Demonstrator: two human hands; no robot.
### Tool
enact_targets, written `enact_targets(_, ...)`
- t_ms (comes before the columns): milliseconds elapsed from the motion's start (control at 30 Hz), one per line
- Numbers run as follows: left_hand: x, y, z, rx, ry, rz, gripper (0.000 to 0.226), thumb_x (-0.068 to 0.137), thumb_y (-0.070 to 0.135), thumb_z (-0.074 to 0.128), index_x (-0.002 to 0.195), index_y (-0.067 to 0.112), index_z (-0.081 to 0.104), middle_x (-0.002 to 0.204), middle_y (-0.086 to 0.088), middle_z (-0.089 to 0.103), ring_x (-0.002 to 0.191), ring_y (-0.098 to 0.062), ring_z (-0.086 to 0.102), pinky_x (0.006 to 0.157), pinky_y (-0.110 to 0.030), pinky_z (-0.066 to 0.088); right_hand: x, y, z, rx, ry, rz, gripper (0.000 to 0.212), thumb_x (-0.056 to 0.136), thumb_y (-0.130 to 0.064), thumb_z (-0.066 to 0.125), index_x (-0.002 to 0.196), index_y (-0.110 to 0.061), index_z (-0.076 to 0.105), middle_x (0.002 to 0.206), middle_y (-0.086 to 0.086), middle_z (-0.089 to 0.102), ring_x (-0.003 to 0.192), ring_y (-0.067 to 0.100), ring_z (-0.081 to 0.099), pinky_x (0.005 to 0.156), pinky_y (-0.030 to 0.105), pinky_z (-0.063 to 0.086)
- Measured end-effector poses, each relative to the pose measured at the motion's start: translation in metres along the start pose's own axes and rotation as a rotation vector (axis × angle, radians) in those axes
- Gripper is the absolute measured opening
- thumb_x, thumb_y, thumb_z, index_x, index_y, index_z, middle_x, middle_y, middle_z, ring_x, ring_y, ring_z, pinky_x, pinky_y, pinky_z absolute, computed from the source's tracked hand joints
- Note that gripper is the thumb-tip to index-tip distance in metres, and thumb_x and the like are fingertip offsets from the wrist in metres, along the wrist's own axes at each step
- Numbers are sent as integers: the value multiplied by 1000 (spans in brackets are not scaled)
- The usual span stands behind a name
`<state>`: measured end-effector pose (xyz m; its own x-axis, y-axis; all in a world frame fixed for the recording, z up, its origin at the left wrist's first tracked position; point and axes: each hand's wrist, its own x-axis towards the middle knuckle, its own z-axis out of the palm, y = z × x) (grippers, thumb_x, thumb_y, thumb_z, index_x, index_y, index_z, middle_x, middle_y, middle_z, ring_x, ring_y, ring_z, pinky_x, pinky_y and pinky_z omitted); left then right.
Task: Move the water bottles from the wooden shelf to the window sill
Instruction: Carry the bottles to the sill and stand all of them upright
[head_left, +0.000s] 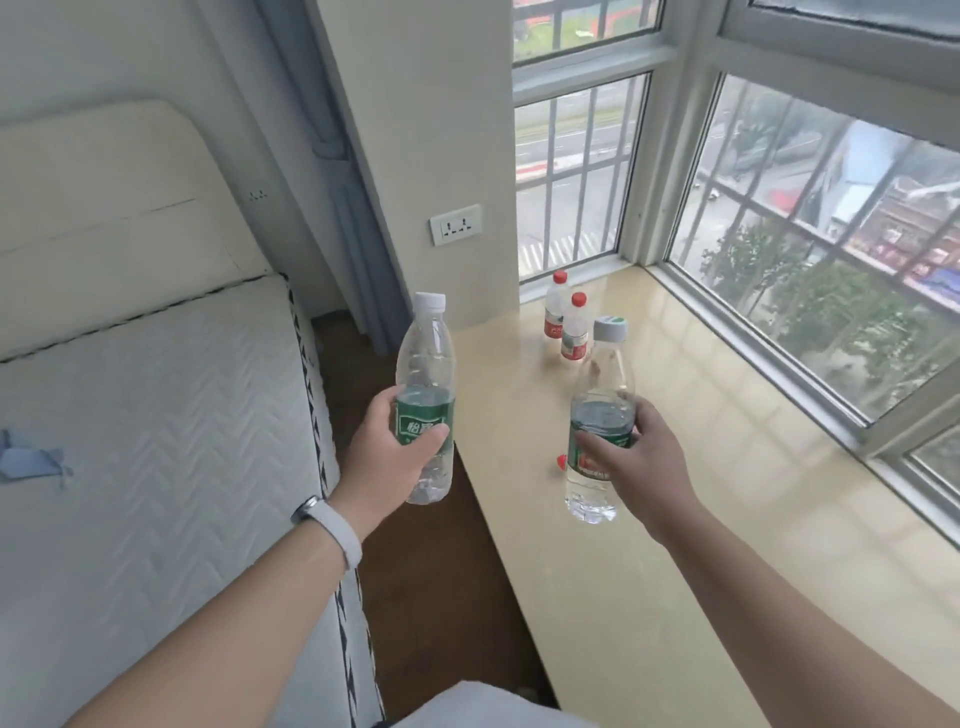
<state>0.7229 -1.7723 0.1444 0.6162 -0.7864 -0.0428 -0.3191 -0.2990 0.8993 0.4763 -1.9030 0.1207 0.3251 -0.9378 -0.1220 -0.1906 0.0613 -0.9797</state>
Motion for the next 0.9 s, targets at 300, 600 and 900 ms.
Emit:
enact_targets(300,106,1,37,12,-151,1,46,66,53,72,107,49,54,101,18,70,88,3,67,81,-32,57,64,12,7,10,133,67,51,59,-39,78,107,-41,60,90,-24,71,80,-1,69,65,22,51)
enact_targets(600,284,-18,61,22,-363,28,48,62,50,75,104,44,52,101,15,69,87,5,65,72,-20,49,163,25,55,-29,343,185,50,62,-37,82,100,-54,55,92,-25,71,84,0,69,77,36,57)
enact_targets(900,443,-43,64,3,-647,51,52,74,35,78,116,39,48,111,11,64,92,1,64,84,-29,53,262,5,127,-101,569,342,54,57,-45,79,104,-44,54,93,-29,67,83,-2,67,80,39,58)
